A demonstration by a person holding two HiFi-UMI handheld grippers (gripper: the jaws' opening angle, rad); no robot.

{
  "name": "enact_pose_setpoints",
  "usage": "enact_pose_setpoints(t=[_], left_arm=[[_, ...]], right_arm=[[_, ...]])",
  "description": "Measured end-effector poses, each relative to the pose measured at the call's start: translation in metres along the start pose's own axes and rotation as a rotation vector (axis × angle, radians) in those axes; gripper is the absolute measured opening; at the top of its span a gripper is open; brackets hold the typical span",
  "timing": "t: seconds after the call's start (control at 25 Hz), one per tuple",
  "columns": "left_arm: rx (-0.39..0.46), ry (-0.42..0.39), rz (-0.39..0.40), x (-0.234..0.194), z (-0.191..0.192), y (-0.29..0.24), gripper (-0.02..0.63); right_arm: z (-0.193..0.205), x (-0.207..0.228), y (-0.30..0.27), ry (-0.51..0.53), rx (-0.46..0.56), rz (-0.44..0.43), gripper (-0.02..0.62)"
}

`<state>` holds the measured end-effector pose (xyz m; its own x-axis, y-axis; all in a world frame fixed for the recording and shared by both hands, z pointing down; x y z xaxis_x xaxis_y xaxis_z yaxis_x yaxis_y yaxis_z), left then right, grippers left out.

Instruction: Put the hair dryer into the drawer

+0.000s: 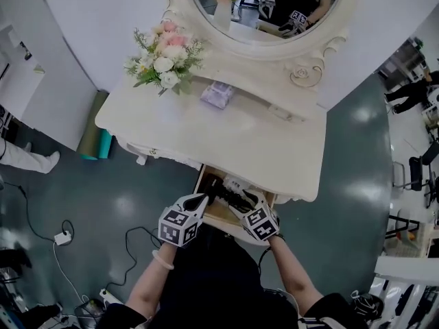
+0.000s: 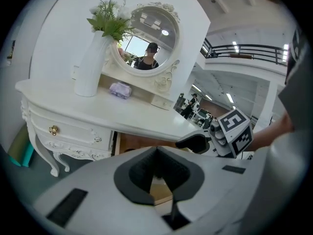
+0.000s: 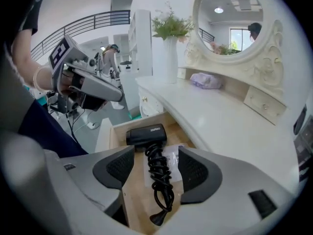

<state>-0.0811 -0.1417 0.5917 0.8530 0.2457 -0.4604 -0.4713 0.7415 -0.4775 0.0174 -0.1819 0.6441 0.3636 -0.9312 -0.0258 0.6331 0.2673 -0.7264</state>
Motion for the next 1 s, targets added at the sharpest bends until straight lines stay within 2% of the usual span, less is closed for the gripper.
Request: enact_pose_setpoints(t=[0.16,0.4,0.64,0.8,0.92,1.0], left_arm=[[0.004,-0.016,0.031,0.008,-0.015,0.003,0.02],[0.072,-0.021,0.081,0.027,-0.049,0.002,0.02],[0.119,-0.118,0.145,0.049,-0.086,0.004,0.019],[0.165,-0.154,0.198,0.066,-0.112,0.009,0.019],[0.192,-0.187,0.245,0.081,-0.13,0.01,0.02],[0.203,-0.217,0.27,0.089,-0.138,0.008,0.019]], right_arm=[[-0.022,0.009,0.03,-0.04,0.077,0.07,0.284],[-0.059,0.022,0.076,-0.115,0.229,0.172,0.284],[-0.113,0.041,0.131,-0.313,0.503,0.232,0.284],[-0.143,0.047,0.17,-0.386,0.719,0.277,0.284],[-0.156,0.049,0.193,-0.487,0.859,0.272,0.284],[-0.161,0.05,0.207,-0.597,0.954,0.244,0.241]])
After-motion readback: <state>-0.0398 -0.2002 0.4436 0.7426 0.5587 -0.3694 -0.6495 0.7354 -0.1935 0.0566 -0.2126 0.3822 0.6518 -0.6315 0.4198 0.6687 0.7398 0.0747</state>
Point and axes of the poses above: the fingertips, and each gripper's own axes: y backward along the fingers, x to its right, z out of its underside, the point moved 1 cm from there along y, backward along the fingers, and after that the axes turned 5 degrees about z, right-handed, at the moved point
